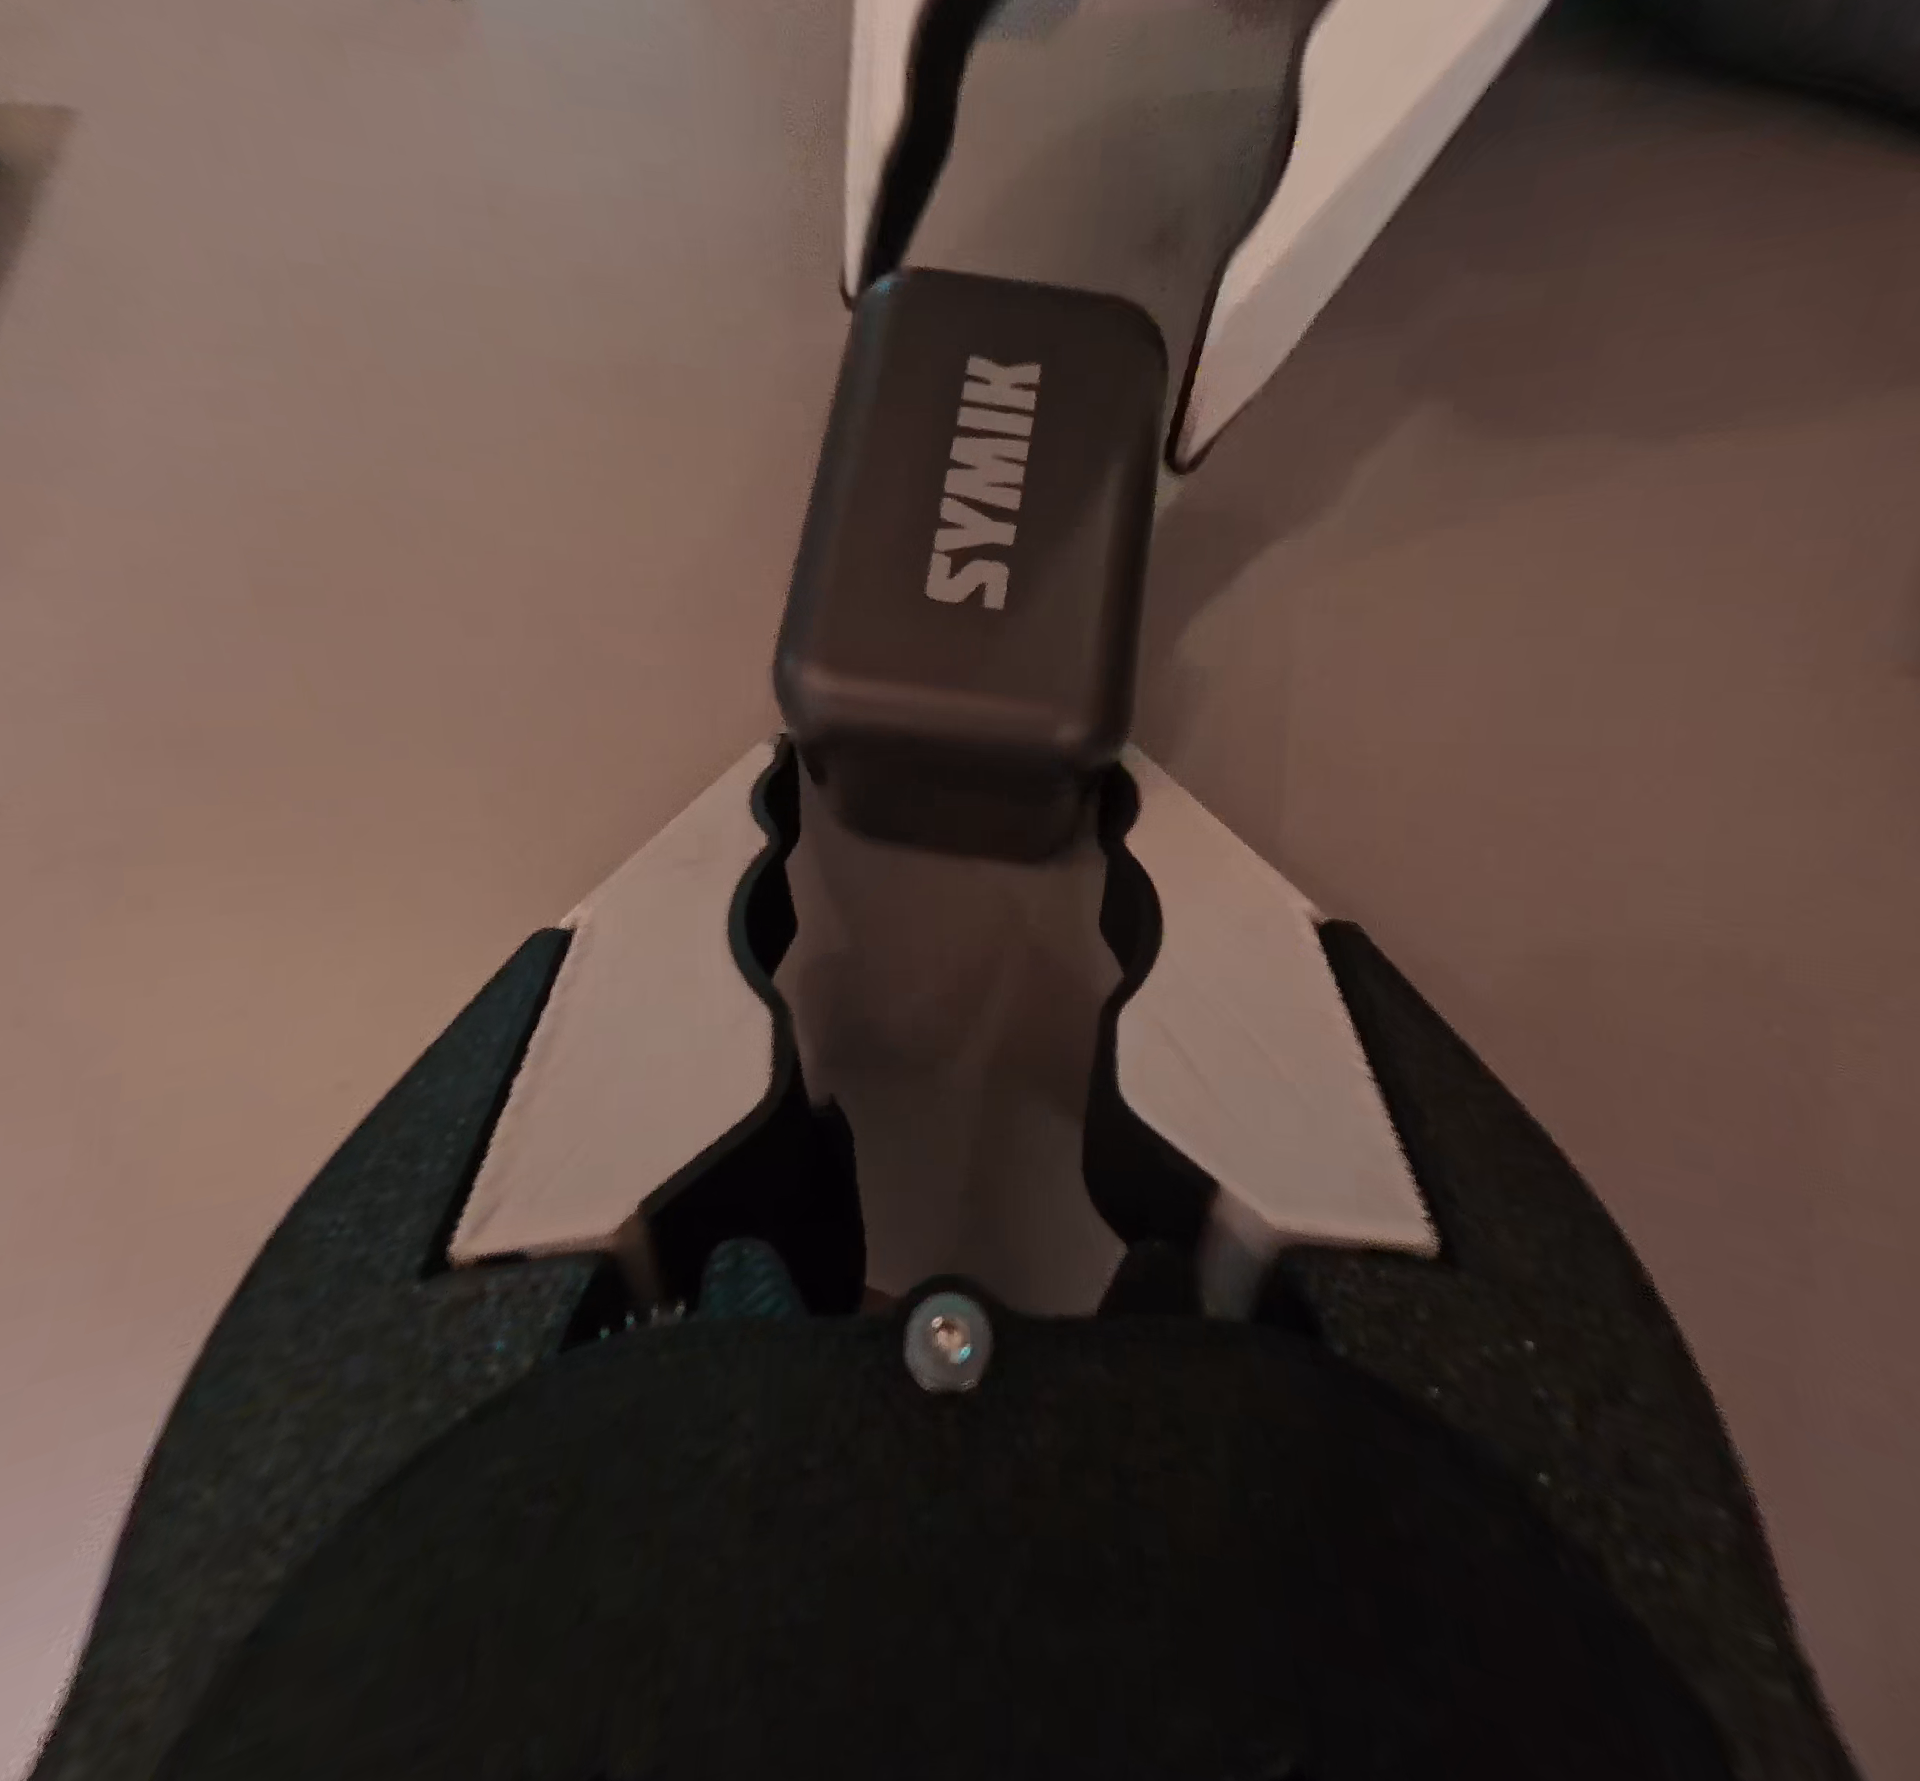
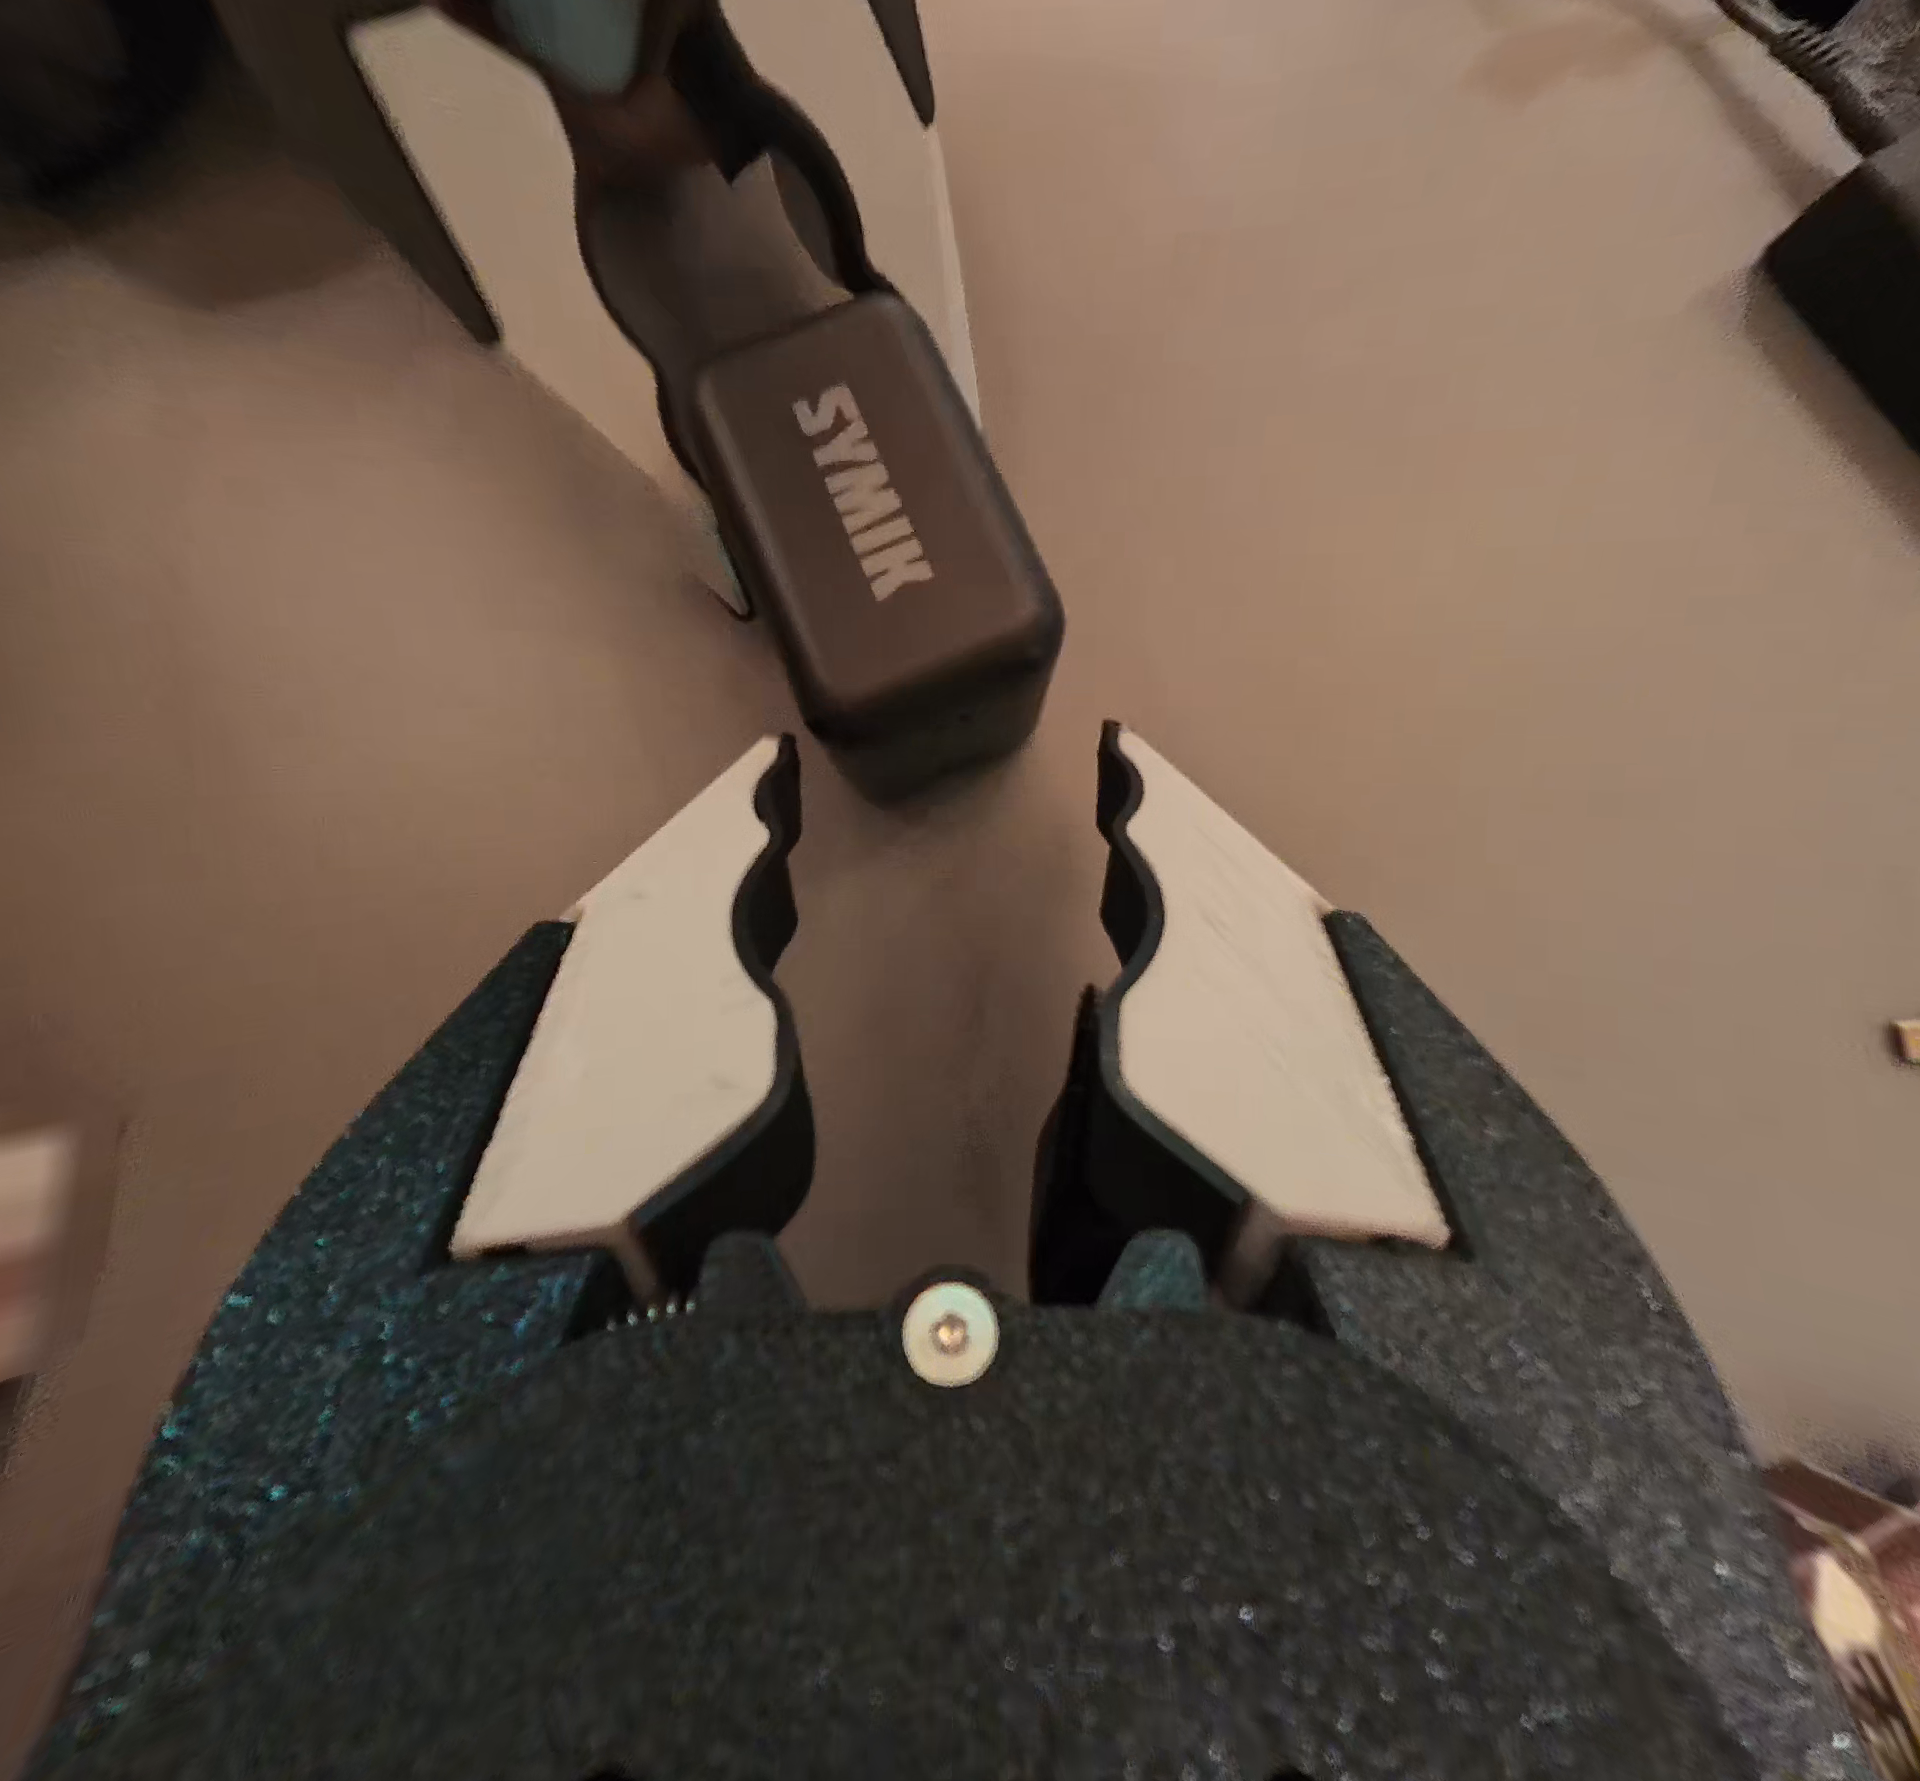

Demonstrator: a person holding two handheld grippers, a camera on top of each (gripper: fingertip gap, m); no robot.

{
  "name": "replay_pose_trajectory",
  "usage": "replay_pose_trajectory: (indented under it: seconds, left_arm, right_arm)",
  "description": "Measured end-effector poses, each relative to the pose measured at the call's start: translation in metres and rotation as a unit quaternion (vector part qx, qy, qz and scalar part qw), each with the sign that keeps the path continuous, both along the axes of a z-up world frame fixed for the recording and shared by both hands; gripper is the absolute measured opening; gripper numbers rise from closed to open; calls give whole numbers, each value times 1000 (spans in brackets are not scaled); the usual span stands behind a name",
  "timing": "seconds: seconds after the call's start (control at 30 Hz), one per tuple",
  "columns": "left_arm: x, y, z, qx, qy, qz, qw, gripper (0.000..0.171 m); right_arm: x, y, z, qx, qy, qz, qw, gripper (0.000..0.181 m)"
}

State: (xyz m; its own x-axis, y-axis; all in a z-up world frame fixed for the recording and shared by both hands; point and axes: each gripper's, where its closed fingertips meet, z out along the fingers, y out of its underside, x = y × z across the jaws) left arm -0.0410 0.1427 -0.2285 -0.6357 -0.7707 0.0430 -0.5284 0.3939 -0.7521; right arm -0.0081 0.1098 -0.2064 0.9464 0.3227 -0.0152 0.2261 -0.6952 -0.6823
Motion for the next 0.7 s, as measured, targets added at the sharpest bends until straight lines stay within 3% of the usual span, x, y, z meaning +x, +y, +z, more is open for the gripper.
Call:
replay_pose_trajectory:
  seconds: [0.13, 0.33, 0.47, 0.7]
  left_arm:
    - [1, 3, 5, -72, 42, 22, 996, 54]
    - [8, 17, 13, -231, 136, 85, 960, 53]
    - [11, 20, 15, -277, 165, 100, 941, 53]
    - [12, 21, 15, -290, 173, 104, 936, 53]
  right_arm:
    - [-2, 12, -4, 19, 17, 13, 1000, 45]
    - [8, 34, 4, -7, 197, 0, 980, 42]
    - [12, 39, 5, -20, 257, -3, 966, 42]
    - [12, 40, 6, -30, 267, -5, 963, 42]
